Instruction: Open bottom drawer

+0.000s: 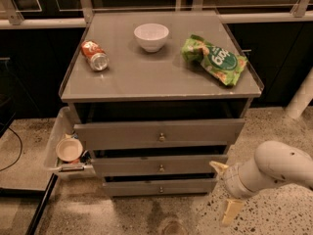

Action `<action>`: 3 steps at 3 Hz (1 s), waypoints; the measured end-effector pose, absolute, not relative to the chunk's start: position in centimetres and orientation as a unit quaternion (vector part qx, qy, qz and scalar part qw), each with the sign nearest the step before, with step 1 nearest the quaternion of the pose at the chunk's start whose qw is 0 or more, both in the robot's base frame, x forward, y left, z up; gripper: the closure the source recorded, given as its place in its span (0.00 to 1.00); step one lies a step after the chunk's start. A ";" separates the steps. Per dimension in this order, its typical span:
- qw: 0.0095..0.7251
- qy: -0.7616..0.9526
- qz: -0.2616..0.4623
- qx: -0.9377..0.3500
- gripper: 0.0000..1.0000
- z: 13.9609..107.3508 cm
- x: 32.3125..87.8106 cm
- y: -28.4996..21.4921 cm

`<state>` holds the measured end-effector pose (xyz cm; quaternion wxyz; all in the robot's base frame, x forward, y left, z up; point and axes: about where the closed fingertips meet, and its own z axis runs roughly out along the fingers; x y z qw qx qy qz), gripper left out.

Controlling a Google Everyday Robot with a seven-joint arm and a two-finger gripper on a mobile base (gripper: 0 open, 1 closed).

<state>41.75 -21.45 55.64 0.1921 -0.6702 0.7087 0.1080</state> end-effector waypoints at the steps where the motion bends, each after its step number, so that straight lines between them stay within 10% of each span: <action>1: 0.184 0.705 0.104 -0.677 0.00 49.8 42.1 -21.4; 3: 0.215 0.669 0.040 -0.710 0.00 37.1 46.3 -23.9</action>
Offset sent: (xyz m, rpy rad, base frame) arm 0.0401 -0.0210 -0.1811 -0.1466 -0.1483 0.0447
